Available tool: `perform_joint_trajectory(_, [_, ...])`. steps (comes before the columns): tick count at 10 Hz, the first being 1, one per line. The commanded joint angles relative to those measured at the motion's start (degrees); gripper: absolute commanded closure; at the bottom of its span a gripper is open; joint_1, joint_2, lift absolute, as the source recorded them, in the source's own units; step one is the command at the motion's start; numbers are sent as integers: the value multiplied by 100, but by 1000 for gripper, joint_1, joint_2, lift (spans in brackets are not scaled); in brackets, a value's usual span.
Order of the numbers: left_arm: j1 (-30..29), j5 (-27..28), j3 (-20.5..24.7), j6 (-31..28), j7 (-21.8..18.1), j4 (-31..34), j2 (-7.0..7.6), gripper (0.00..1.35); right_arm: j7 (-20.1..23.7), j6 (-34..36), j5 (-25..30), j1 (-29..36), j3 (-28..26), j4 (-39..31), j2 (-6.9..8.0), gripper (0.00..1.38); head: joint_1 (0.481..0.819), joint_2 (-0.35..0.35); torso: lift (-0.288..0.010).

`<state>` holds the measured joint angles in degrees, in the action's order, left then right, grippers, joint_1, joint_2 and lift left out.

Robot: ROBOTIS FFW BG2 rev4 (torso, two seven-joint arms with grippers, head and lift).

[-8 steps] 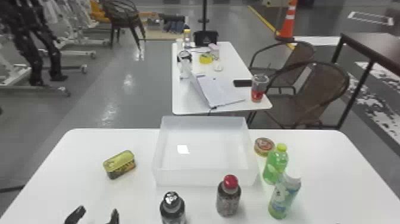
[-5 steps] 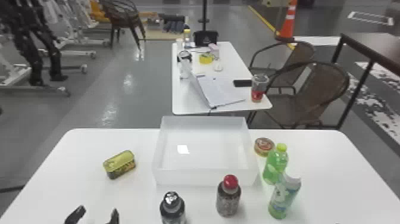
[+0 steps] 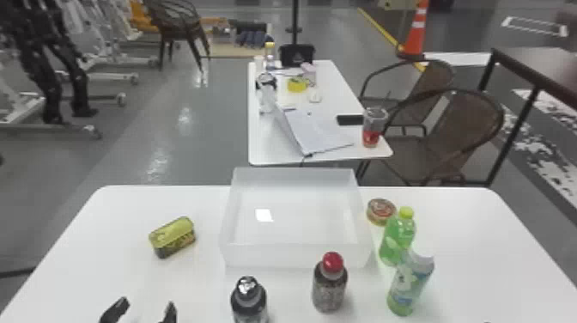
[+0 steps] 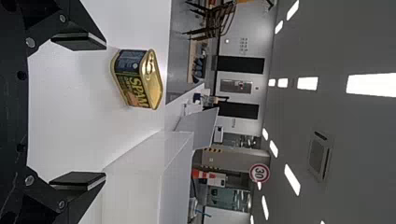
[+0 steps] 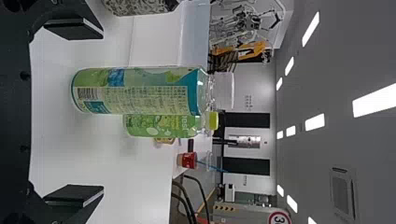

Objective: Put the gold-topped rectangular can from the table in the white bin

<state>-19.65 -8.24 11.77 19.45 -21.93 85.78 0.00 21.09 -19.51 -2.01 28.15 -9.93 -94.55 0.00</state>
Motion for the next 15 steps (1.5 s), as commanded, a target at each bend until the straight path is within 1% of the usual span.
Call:
perform_joint_trajectory(1, [93, -20, -34, -126, -57, -96, -15, 292, 0, 0, -2, -3, 0, 7, 5, 125, 549, 0, -100])
perform_joint_trajectory(3, [392, 15, 27, -258, -373, -386, 185, 292, 0, 0, -10, -12, 18, 25, 5, 125, 549, 0, -100])
perform_joint_trajectory(4, [515, 147, 106, -346, -470, -457, 237, 292, 0, 0, -10, -20, 18, 33, 5, 125, 549, 0, -100])
perform_joint_trajectory(5, [673, 314, 229, -416, -611, -606, 255, 289, 0, 0, -10, -29, 26, 42, 5, 125, 549, 0, -100])
perform_joint_trajectory(7, [1165, 806, 651, -513, -1243, -1037, 255, 288, 0, 0, -10, -56, 53, 51, 5, 125, 549, 0, -100])
perform_joint_trajectory(9, [1579, 1149, 994, -477, -1551, -1371, 281, 286, 0, 0, -10, -73, 70, 68, 5, 125, 549, 0, -100])
perform_joint_trajectory(10, [1781, 1289, 1038, -495, -1709, -1555, 369, 283, 0, 0, -19, -82, 88, 77, 5, 125, 549, 0, -100])
perform_joint_trajectory(12, [2282, 1351, 906, -460, -2070, -2162, 686, 280, 0, 0, -19, -135, 114, 121, 5, 125, 549, 0, -100])
perform_joint_trajectory(13, [2501, 1377, 853, -469, -2193, -2390, 800, 274, 0, 0, -19, -143, 132, 130, 5, 125, 549, 0, -100])
perform_joint_trajectory(15, [2897, 1606, 853, -442, -2412, -2777, 958, 266, 0, 0, -19, -161, 149, 156, 5, 125, 549, 0, -100])
